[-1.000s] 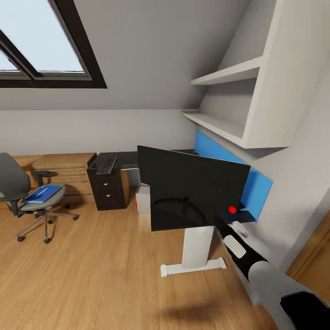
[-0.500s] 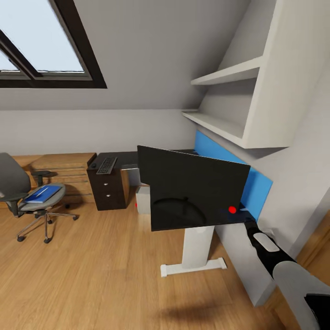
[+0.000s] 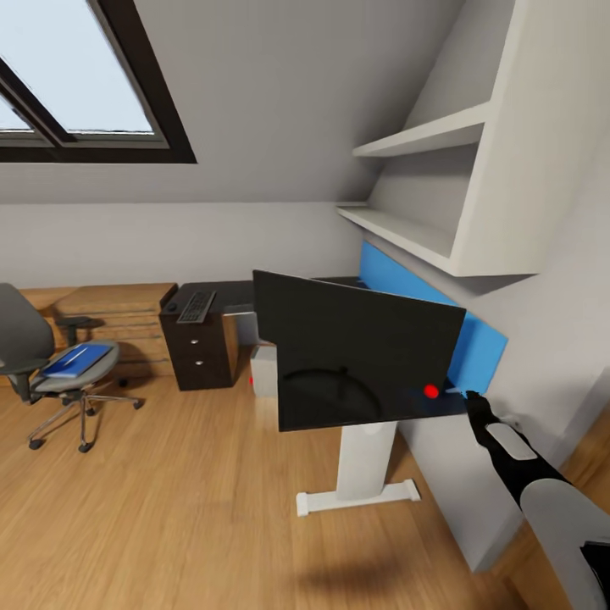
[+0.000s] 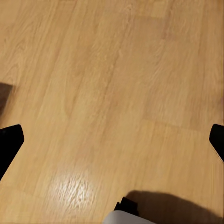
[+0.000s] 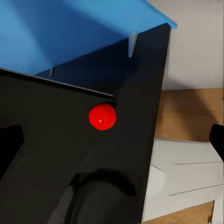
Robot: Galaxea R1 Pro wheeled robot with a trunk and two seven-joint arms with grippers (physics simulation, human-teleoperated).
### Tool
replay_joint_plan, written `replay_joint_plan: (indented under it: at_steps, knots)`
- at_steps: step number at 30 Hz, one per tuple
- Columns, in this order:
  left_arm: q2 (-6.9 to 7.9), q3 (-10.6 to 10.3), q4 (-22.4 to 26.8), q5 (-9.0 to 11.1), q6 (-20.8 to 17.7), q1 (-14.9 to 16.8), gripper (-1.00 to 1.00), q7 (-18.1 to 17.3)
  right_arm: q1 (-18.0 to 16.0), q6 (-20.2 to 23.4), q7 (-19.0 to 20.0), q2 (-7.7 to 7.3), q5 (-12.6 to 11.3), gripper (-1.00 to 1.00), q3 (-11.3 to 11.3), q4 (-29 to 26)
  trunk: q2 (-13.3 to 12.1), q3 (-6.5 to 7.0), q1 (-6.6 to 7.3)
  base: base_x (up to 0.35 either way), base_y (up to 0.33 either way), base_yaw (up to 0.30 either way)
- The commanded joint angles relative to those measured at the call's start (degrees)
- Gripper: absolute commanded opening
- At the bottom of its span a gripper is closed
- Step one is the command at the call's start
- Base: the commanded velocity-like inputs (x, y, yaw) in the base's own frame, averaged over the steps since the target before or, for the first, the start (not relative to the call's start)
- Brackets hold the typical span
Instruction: In the bedroom, organize the workspace by keeping the computer under the desk, ensuring the monitor is on the desk, placing the keyboard on the desk next to the monitor, placing the mouse on the desk next to the keyboard, moving the folder from the swivel chair onto the desk next to the mouse, stacking the notebook on top of the folder with the pen on top of the notebook, and positioning the swivel chair next to the desk.
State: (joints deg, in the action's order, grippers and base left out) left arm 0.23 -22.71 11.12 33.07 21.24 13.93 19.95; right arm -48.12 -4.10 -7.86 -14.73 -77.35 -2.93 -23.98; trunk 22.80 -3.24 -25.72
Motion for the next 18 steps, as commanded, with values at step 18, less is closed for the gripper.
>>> replay_joint_plan:
  at_steps: [18]
  knots:
    - [-0.23, -0.66, 0.04, 0.41, 0.26, 0.04, 1.00, 0.35, -0.02, -0.11, 8.01, 0.04, -12.09, 1.00, -1.07, 0.60, 0.12, -0.13, -0.06, 0.040, -0.009, 0.000]
